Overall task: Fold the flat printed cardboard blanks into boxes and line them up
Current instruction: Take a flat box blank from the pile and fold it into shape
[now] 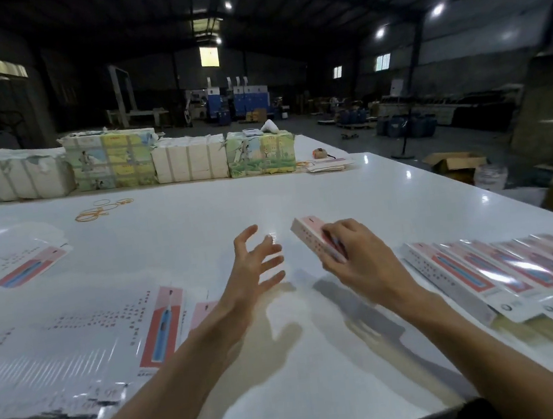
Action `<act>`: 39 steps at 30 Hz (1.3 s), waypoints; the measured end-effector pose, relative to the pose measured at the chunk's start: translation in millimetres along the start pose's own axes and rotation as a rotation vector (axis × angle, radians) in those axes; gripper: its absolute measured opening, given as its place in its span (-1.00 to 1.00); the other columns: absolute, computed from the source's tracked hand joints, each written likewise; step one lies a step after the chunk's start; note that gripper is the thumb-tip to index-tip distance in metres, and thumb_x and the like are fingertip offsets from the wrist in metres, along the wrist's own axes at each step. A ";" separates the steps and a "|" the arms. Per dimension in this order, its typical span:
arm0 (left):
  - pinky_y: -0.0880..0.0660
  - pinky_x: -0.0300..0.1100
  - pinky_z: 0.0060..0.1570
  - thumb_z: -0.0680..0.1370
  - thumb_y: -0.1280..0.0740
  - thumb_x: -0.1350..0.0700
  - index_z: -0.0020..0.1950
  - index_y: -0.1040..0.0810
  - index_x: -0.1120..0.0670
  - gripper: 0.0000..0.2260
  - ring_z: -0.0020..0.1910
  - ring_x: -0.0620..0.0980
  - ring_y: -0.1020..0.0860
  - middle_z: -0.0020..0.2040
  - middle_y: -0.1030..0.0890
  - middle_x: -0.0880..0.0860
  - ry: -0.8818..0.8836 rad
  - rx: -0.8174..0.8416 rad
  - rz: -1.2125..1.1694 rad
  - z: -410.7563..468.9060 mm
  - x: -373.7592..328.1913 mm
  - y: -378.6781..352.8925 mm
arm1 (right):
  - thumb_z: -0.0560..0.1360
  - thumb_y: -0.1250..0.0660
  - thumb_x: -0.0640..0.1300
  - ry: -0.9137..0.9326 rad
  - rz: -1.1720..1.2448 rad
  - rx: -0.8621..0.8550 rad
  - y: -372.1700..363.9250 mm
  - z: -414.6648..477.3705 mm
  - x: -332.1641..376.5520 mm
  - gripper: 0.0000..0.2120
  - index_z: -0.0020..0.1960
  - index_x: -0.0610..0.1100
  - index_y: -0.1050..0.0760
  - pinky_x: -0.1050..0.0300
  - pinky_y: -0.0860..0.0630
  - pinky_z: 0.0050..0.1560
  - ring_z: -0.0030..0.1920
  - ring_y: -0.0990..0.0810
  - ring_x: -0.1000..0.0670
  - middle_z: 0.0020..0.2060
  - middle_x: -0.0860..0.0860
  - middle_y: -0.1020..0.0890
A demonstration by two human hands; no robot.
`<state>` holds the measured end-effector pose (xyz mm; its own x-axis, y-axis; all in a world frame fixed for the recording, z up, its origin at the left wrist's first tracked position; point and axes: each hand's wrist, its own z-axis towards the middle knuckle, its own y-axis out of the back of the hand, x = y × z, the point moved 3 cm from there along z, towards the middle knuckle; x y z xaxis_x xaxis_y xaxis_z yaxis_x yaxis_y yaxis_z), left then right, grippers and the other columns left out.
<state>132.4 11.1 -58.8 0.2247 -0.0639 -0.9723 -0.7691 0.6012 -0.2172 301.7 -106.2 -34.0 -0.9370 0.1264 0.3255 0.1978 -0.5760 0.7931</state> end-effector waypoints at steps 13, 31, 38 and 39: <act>-0.61 -0.19 0.04 0.67 -0.29 0.26 0.09 -0.72 -0.03 -0.74 -0.03 -0.04 -0.69 -0.04 -0.72 0.01 -0.131 0.105 0.461 -7.2 6.3 0.4 | 0.68 -0.27 0.09 -0.302 -0.625 0.141 61.1 -85.7 -107.8 -0.61 0.46 0.02 -0.33 0.10 -0.50 0.36 0.30 -0.54 0.05 0.38 0.06 -0.49; -0.55 -0.07 0.10 0.59 -0.43 -0.17 0.27 -0.56 0.05 -0.62 0.14 0.10 -0.61 0.19 -0.62 0.06 0.283 -0.283 1.793 -25.6 -84.3 74.9 | 0.66 -0.15 -0.08 0.113 -0.332 0.064 -36.8 32.1 29.7 -0.77 -0.12 -0.09 -0.47 0.00 -0.46 -0.24 -0.22 -0.57 -0.10 -0.22 0.03 -0.57; -0.59 0.02 0.26 0.31 -0.59 -0.38 0.29 -0.51 0.07 -0.24 0.14 0.05 -0.65 0.13 -0.64 0.04 0.653 -0.182 1.876 -48.2 -93.6 98.6 | 0.62 -0.19 -0.08 0.054 -0.078 0.128 -47.4 26.4 10.9 -0.83 -0.11 -0.02 -0.50 -0.03 -0.55 -0.12 -0.17 -0.57 -0.05 -0.19 0.08 -0.62; -0.59 0.01 0.26 0.32 -0.59 -0.37 0.28 -0.51 0.08 -0.26 0.11 0.04 -0.66 0.10 -0.65 0.03 0.651 -0.185 1.867 -48.8 -92.3 99.8 | 0.62 -0.19 -0.09 0.052 -0.051 0.140 -47.4 26.3 11.1 -0.83 -0.10 -0.02 -0.51 -0.03 -0.55 -0.10 -0.15 -0.58 -0.05 -0.19 0.08 -0.63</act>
<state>5.7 38.1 5.0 -0.9695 0.1800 0.1665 0.1992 0.1823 0.9629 289.5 -56.2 -54.4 -0.9598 0.1084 0.2588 0.1845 -0.4511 0.8732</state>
